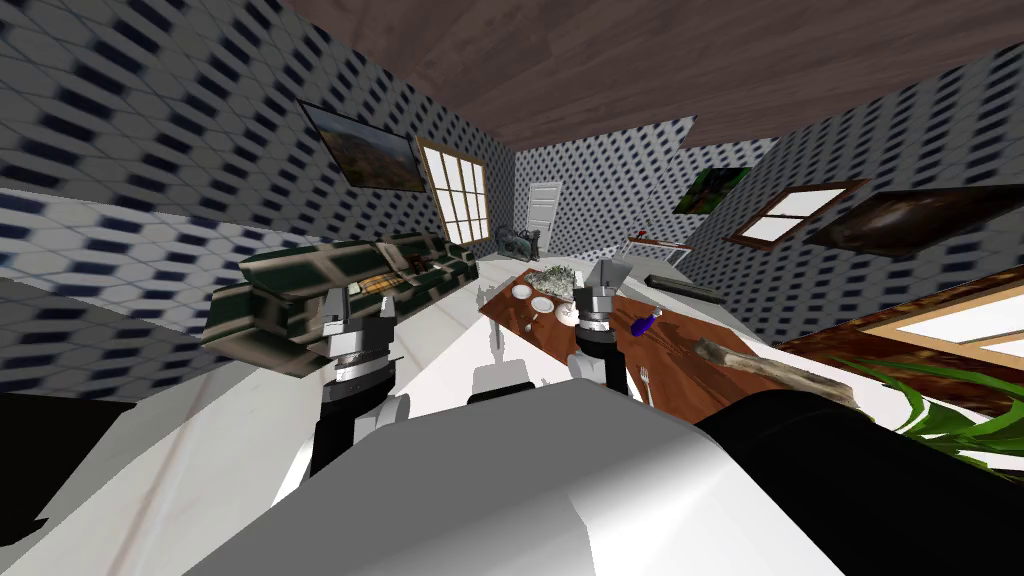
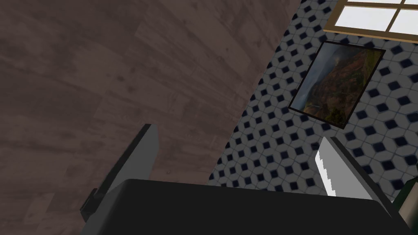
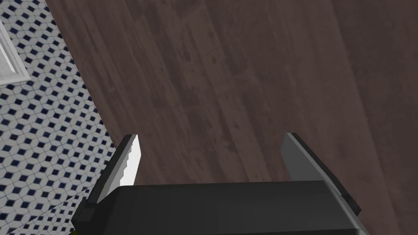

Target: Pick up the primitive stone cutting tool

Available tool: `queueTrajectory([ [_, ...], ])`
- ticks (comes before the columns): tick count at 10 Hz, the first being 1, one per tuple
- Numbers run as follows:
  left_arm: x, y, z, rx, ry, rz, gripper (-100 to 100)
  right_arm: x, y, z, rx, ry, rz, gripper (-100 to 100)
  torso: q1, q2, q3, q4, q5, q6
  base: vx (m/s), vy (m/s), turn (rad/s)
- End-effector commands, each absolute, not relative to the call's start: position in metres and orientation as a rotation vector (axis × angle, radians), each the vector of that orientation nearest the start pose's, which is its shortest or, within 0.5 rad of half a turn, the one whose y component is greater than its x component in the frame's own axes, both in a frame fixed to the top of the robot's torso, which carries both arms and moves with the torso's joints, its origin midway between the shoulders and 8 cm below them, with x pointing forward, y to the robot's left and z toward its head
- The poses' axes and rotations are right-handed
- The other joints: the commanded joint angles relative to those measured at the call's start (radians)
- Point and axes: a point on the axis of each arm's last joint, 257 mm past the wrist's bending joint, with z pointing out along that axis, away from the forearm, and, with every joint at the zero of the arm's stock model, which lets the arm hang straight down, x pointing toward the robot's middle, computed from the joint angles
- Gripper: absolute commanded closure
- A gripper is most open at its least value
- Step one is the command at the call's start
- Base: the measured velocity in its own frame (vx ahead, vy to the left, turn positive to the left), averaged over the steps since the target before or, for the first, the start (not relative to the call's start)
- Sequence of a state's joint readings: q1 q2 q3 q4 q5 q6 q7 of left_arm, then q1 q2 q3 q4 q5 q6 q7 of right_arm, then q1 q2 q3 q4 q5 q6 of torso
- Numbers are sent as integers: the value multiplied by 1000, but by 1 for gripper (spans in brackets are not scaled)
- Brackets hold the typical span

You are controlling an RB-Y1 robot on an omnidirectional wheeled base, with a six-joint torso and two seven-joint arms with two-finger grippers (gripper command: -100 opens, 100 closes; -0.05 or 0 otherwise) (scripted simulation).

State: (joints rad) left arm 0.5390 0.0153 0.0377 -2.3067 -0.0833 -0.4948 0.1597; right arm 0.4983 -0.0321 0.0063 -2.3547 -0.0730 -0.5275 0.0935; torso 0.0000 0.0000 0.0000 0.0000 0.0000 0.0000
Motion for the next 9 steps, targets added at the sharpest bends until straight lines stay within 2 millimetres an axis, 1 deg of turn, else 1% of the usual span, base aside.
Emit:
queueTrajectory([
  [1, 337, 283, 23, -664, 644, -1344, 0, 326, -273, 58, 551, 582, 1289, -100, 0, 0, 0, 0, 0, 0, 8, 17, 32],
  [3, 337, 283, 23, -664, 644, -1344, 0, 334, -264, 49, 531, 653, 1275, -100, 2, -1, 0, 0, 0, 0, 13, 51, 47],
  [5, 337, 283, 23, -664, 644, -1344, 0, 343, -255, 34, 508, 743, 1250, -100, 5, -1, -1, 0, 1, 0, 12, 86, 60],
  [9, 337, 283, 23, -664, 644, -1344, 0, 364, -236, -8, 455, 953, 1171, -100, 8, -1, -1, 0, 2, 0, 19, 121, 88],
])
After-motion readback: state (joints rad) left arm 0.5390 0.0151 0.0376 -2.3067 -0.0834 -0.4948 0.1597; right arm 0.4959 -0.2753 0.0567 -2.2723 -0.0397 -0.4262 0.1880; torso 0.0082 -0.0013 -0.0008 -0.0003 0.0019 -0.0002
